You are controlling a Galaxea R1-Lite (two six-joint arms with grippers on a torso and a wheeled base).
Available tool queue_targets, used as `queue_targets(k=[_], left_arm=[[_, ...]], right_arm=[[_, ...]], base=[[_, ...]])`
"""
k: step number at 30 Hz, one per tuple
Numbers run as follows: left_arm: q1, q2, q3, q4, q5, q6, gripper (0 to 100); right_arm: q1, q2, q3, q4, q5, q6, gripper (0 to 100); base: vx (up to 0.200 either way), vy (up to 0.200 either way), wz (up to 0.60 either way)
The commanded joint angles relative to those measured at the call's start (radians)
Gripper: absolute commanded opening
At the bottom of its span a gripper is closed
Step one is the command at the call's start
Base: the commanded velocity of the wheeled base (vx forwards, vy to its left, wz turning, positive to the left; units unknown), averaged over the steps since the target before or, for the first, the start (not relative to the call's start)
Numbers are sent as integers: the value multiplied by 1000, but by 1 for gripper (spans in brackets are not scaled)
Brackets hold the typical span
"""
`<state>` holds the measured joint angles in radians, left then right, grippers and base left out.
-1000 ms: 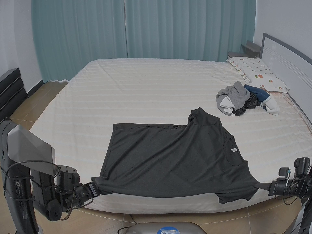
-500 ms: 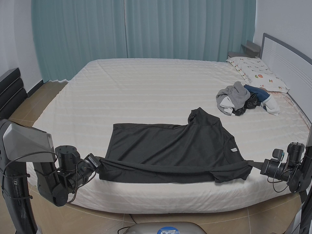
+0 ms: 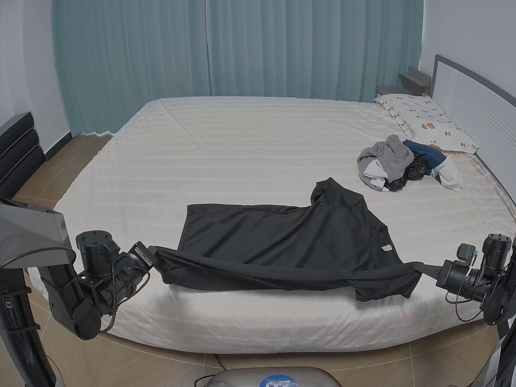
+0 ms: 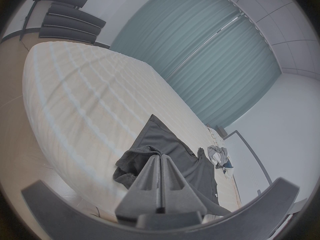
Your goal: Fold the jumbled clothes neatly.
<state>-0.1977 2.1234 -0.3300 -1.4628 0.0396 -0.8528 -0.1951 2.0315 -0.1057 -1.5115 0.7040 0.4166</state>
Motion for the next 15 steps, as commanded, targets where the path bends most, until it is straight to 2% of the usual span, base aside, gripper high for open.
queue_targets(k=[1,6,11,14,15], left_arm=[[6,-99,78,2,-10,3,0],[-28,-59,140,4,-6,40,0],[-28,-43,184,-1,0,55,0],[-31,-42,213,-2,0,84,0],[-31,-34,241,-2,0,123,0]], right_arm=[[-12,-40,106,-56,9,-55,0],[-35,-11,106,5,3,-98,0],[-87,15,106,83,3,-203,0],[-109,4,106,140,9,-248,0],[-118,0,106,182,9,-291,0]], base=[[0,0,0],[0,0,0],[0,0,0],[0,0,0],[0,0,0]])
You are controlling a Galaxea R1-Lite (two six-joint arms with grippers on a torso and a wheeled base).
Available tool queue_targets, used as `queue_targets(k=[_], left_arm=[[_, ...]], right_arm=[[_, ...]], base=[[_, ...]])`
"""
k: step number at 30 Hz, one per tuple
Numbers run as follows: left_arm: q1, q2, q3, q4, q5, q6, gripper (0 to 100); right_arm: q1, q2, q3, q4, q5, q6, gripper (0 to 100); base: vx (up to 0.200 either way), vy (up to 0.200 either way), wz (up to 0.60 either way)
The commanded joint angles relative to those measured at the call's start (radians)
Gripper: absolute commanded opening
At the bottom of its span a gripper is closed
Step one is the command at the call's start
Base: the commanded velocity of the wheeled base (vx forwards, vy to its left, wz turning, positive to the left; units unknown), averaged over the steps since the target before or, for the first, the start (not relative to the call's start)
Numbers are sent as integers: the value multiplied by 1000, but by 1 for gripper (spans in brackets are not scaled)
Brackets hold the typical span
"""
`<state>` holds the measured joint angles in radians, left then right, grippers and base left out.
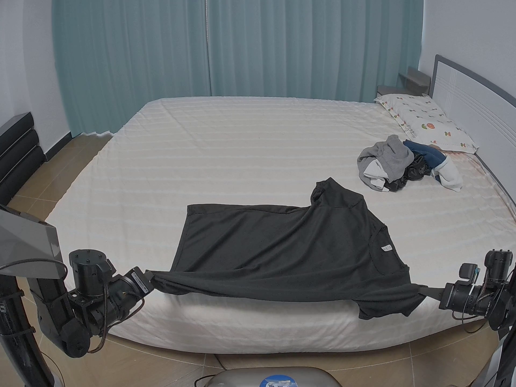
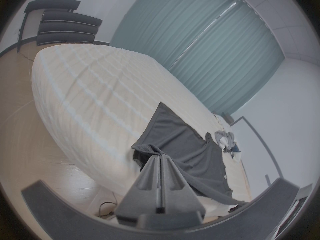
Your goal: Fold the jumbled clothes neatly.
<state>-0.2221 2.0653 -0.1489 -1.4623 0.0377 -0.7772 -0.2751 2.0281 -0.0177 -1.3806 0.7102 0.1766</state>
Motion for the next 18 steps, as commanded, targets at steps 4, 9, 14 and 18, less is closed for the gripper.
queue_targets(k=[4,9,14,18], left_arm=[[-10,27,118,-3,2,104,0],[-11,39,147,2,4,144,0],[-14,32,149,80,4,173,0],[-28,27,147,160,4,199,0]], right_arm=[[-59,3,18,132,6,-140,0],[-84,-8,18,206,12,-201,0],[-102,-39,18,290,12,-264,0],[-105,-55,18,296,11,-272,0]], base=[[0,0,0],[0,0,0],[0,0,0],[0,0,0]])
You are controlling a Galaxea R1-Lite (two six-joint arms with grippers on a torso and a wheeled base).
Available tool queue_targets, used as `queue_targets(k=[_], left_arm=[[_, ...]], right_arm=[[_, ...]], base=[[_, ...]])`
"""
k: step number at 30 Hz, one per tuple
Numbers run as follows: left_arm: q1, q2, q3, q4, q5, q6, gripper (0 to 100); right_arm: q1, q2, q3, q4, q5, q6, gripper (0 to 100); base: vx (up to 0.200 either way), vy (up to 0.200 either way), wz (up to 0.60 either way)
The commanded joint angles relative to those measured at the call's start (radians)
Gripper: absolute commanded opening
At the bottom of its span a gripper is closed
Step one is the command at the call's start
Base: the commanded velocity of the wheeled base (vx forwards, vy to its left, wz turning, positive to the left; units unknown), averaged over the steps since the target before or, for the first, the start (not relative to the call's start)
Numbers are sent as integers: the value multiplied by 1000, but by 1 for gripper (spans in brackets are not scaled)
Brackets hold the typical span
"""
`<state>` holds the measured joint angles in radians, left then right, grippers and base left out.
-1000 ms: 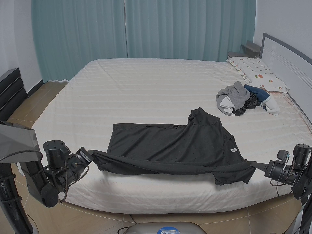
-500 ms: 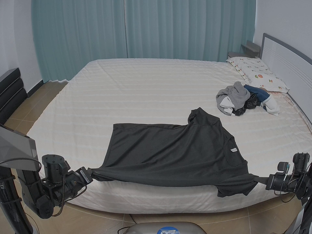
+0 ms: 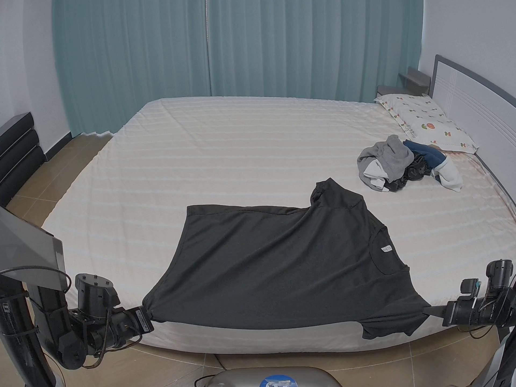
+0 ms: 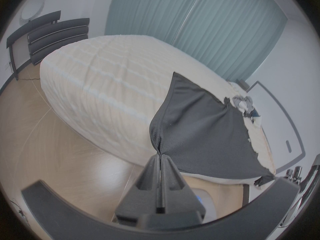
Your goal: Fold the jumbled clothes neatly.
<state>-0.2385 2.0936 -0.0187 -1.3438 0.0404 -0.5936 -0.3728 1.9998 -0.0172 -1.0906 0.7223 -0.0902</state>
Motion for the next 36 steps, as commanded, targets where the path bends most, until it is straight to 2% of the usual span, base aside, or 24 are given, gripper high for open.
queue_targets(k=[1,5,9,13,16,18,22,25,27,31,36], left_arm=[[-12,-1,17,40,1,18,0],[-10,8,-10,25,1,18,0],[4,9,-112,18,3,-2,0],[8,11,-204,22,3,-51,0],[10,34,-267,25,3,-57,0],[11,59,-302,25,3,-57,0],[16,105,-360,28,3,-63,0],[22,143,-432,32,3,-109,0],[30,169,-491,40,1,-149,0],[33,220,-564,41,-1,-169,0],[33,281,-632,41,-1,-186,0]], right_arm=[[-6,-29,17,6,-1,-6,0],[-3,-27,17,-11,2,-2,0],[14,-18,-1,-71,42,17,0],[71,-16,-75,-110,17,156,0],[129,-10,-152,-110,-63,271,0],[170,17,-198,-110,-96,311,0],[193,71,-274,-109,-113,330,0],[195,125,-340,-104,-113,333,0],[193,165,-377,-112,-113,369,0],[195,197,-429,-112,-112,435,0],[204,249,-477,-114,-112,452,0]], base=[[0,0,0],[0,0,0],[0,0,0],[0,0,0],[0,0,0],[0,0,0],[0,0,0],[0,0,0],[0,0,0],[0,0,0],[0,0,0]])
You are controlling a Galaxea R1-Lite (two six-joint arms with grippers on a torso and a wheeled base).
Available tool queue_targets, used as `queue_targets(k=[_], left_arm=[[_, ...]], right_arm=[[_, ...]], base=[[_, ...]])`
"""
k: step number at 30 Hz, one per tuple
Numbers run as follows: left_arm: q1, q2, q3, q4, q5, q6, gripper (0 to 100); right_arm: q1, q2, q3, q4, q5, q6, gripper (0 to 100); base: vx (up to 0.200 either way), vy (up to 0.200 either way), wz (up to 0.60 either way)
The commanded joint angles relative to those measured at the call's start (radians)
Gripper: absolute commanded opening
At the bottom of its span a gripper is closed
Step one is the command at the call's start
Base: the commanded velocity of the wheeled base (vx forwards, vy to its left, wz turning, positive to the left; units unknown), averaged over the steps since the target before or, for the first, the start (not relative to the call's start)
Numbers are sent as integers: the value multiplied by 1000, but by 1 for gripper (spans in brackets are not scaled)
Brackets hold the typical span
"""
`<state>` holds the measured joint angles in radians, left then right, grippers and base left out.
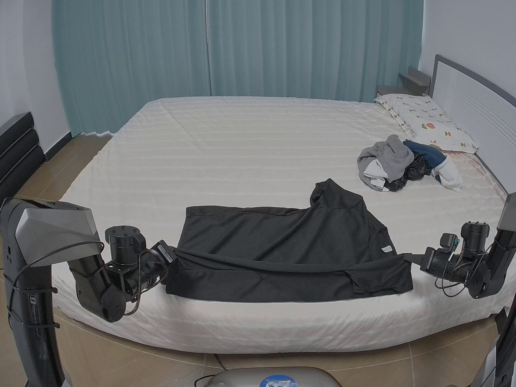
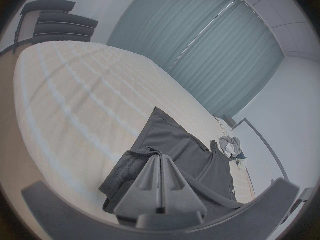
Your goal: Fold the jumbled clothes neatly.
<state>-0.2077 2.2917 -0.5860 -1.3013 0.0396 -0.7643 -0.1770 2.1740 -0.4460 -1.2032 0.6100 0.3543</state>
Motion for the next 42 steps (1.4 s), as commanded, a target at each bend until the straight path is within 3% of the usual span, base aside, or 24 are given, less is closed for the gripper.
queue_targets(k=[1,7,12,24,25,28,29,36,42], left_arm=[[2,83,-64,-1,0,-15,0],[2,134,-117,-1,2,-81,0],[7,170,-152,-1,2,-83,0],[11,189,-192,-1,3,-133,0],[13,189,-192,-3,3,-133,100],[14,189,-192,-3,3,-135,100],[16,189,-192,-4,3,-136,100],[48,158,-189,-3,3,-222,100],[94,84,-155,-1,-15,-259,100]], right_arm=[[8,75,-48,-1,1,8,0],[16,125,-103,-6,2,48,0],[22,196,-146,-121,-1,135,0],[30,268,-198,-150,-3,157,0],[30,270,-200,-151,-3,160,0],[50,288,-203,-154,-22,178,0],[54,288,-214,-157,-42,181,100],[54,286,-204,-203,-56,246,100],[-4,248,-195,-222,-58,367,100]], base=[[0,0,0],[0,0,0],[0,0,0],[0,0,0],[0,0,0],[0,0,0],[0,0,0],[0,0,0],[0,0,0]])
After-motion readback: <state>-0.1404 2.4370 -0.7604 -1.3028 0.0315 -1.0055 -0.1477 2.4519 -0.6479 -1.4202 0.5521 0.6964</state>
